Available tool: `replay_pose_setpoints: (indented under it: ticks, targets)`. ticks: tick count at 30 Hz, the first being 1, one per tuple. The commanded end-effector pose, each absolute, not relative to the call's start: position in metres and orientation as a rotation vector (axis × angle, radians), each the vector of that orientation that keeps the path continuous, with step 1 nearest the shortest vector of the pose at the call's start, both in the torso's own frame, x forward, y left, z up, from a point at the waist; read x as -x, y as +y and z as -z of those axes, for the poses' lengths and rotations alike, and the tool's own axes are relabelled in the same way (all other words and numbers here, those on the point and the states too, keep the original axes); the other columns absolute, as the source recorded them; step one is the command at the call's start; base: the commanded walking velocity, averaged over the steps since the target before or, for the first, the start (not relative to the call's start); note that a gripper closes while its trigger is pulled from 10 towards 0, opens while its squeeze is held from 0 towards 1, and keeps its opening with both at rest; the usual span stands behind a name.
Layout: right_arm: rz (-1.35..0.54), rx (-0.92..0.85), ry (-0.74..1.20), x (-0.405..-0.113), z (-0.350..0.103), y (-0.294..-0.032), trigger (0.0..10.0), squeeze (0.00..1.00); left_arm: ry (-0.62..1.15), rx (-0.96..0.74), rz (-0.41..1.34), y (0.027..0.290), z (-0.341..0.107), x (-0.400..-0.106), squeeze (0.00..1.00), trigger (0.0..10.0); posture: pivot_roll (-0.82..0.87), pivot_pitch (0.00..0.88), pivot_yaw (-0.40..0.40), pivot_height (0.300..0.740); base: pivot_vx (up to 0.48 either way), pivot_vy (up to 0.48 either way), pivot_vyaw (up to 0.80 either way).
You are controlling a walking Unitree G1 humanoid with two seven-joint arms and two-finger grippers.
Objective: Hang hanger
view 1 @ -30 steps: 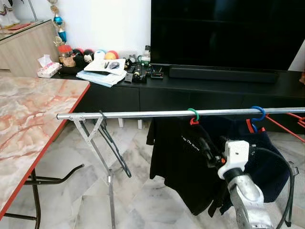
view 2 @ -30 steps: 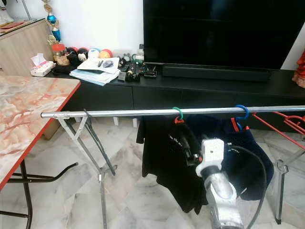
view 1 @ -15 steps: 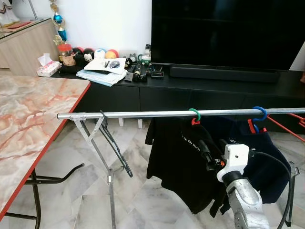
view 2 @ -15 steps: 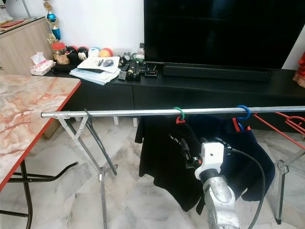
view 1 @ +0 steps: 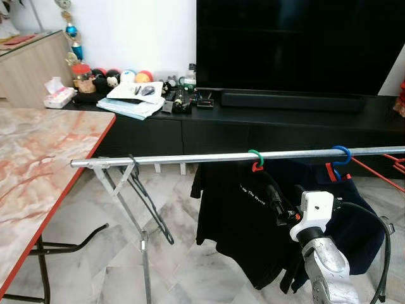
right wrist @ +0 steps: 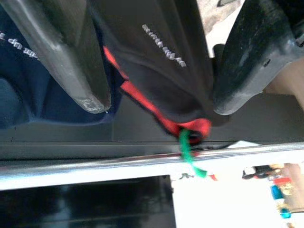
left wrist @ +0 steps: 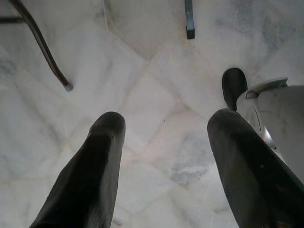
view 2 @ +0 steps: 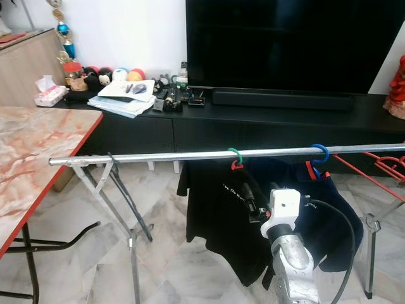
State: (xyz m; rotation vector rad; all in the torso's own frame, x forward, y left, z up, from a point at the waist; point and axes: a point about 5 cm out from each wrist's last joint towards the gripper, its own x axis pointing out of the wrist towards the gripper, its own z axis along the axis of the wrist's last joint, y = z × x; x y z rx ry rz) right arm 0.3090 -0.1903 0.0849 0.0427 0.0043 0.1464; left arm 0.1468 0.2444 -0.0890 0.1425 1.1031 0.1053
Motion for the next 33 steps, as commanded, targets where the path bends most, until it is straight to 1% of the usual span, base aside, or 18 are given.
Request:
replay_pose_setpoints:
  ticks: [1, 6, 10, 15, 16, 17, 22, 23, 25, 26, 27, 31, 32, 33]
  targets:
    - [-0.119, -0.037, -0.001, -0.307, -0.086, -0.197, 10.0, 0.0, 1.111, -0.137, -0.106, 0.245, 0.089, -0.147, 0.0, 10.0, -0.06, 0.0, 0.055, 0.74, 0.322, 0.0, 0.0]
    - [-0.113, -0.039, 0.003, -0.306, -0.084, -0.197, 10.0, 0.0, 1.113, -0.141, -0.109, 0.245, 0.089, -0.147, 0.0, 10.0, -0.06, 0.0, 0.053, 0.74, 0.316, 0.0, 0.0]
    - [-0.121, -0.043, 0.009, -0.301, -0.082, -0.196, 10.0, 0.0, 1.114, -0.145, -0.104, 0.245, 0.089, -0.147, 0.0, 10.0, -0.05, 0.0, 0.048, 0.74, 0.0, 0.0, 0.0]
    - [-0.176, -0.04, 0.023, -0.287, -0.08, -0.198, 10.0, 0.0, 1.119, -0.146, -0.096, 0.245, 0.089, -0.147, 0.0, 10.0, -0.05, 0.0, 0.044, 0.74, 0.0, 0.0, 0.0]
    - [-0.184, -0.04, 0.029, -0.279, -0.078, -0.203, 10.0, 0.0, 1.121, -0.148, -0.094, 0.245, 0.089, -0.146, 0.0, 10.0, -0.05, 0.0, 0.042, 0.74, 0.0, 0.0, 0.0]
    - [-0.184, -0.04, 0.029, -0.279, -0.078, -0.203, 10.0, 0.0, 1.121, -0.148, -0.094, 0.245, 0.089, -0.146, 0.0, 10.0, -0.05, 0.0, 0.042, 0.74, 0.0, 0.0, 0.0]
    - [-0.214, -0.012, 0.07, -0.244, -0.078, -0.226, 10.0, 0.0, 1.127, -0.153, -0.086, 0.246, 0.089, -0.146, 0.0, 10.0, -0.07, 0.0, 0.049, 0.74, 0.0, 0.0, 0.0]
    - [-0.214, -0.012, 0.07, -0.244, -0.078, -0.226, 10.0, 0.0, 1.127, -0.153, -0.086, 0.246, 0.089, -0.146, 0.0, 10.0, -0.07, 0.0, 0.049, 0.74, 0.0, 0.0, 0.0]
    - [-0.289, 0.023, 0.108, -0.235, -0.081, -0.229, 10.0, 0.0, 1.129, -0.159, -0.079, 0.246, 0.089, -0.146, 0.0, 10.0, -0.08, 0.0, 0.057, 0.74, 0.0, 0.0, 0.0]
    - [-0.289, 0.023, 0.108, -0.235, -0.081, -0.229, 10.0, 0.0, 1.129, -0.159, -0.079, 0.246, 0.089, -0.146, 0.0, 10.0, -0.08, 0.0, 0.057, 0.74, 0.0, 0.0, 0.0]
    - [-0.349, 0.057, 0.132, -0.233, -0.082, -0.228, 10.0, 0.0, 1.132, -0.164, -0.072, 0.246, 0.089, -0.146, 0.0, 10.0, -0.09, 0.0, 0.059, 0.74, 0.0, 0.0, 0.0]
    - [-0.479, 0.053, 0.166, -0.245, -0.083, -0.215, 10.0, 0.0, 1.131, -0.17, -0.064, 0.246, 0.089, -0.147, 0.0, 10.0, -0.08, 0.0, 0.064, 0.74, 0.0, 0.0, 0.0]
    - [-0.498, 0.072, 0.181, -0.249, -0.081, -0.213, 10.0, 0.0, 1.13, -0.17, -0.063, 0.246, 0.089, -0.147, 0.0, 10.0, -0.08, 0.0, 0.064, 0.74, 0.0, 0.0, 0.0]
    - [-0.515, 0.141, 0.215, -0.258, -0.076, -0.21, 10.0, 0.0, 1.129, -0.169, -0.062, 0.246, 0.089, -0.147, 0.0, 10.0, -0.07, 0.0, 0.062, 0.74, 0.0, 0.0, 0.0]
